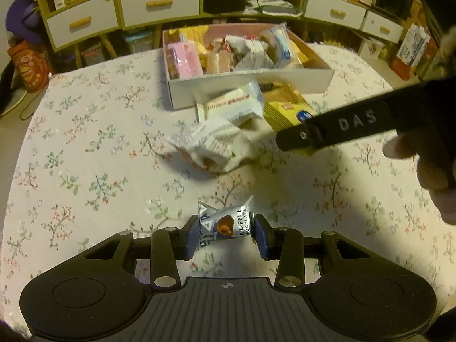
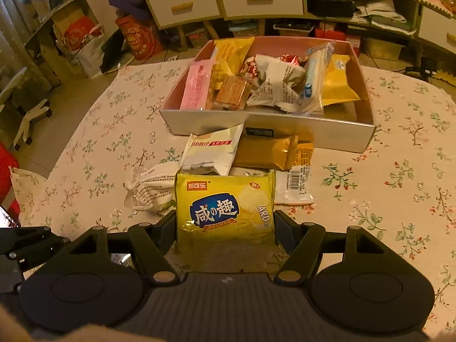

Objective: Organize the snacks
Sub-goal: 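Carry the silver candy and yellow cracker pack over the box and lower them inside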

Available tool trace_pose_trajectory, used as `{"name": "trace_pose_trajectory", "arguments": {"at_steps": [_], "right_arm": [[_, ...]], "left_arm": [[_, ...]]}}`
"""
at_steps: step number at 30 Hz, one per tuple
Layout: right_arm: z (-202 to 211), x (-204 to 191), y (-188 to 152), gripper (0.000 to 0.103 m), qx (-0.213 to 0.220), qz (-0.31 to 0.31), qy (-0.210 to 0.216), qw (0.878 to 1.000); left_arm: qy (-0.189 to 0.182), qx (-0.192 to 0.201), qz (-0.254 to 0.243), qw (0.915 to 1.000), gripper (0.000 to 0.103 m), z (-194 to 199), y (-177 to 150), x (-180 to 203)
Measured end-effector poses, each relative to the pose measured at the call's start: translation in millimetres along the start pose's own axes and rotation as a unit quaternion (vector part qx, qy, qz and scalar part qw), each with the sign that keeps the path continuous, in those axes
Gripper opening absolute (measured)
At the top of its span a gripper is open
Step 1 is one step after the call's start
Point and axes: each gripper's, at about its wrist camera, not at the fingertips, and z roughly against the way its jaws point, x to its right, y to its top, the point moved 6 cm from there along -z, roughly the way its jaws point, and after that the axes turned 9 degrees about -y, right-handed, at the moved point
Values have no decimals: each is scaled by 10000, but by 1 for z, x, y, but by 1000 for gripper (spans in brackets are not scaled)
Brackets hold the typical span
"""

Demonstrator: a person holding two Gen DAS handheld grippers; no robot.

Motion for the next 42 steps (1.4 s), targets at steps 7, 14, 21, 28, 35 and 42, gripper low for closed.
{"name": "trace_pose_trajectory", "arguments": {"at_steps": [7, 14, 21, 28, 35, 42], "right_arm": [[12, 14, 6, 67, 197, -200, -30, 9996], [18, 37, 14, 67, 285, -394, -181, 9987], [17, 58, 38, 67, 508, -641, -213, 9964], [-3, 59, 60, 67, 614, -771, -219, 9949], [-27, 58, 77, 67, 629, -817, -256, 9943], [-39, 62, 81, 67, 630, -912, -414, 9930]], "left_arm": [[65, 302, 67, 9995, 38, 5, 24, -3], [195, 686, -121, 9974, 38, 5, 60, 6], [411, 909, -468, 9939, 38, -3, 100, 10], [452, 1048, -410, 9926, 38, -28, 128, -1], [460, 1198, -576, 9901, 39, -57, 146, -6], [529, 1092, -560, 9910, 39, -82, 152, -16]]}}
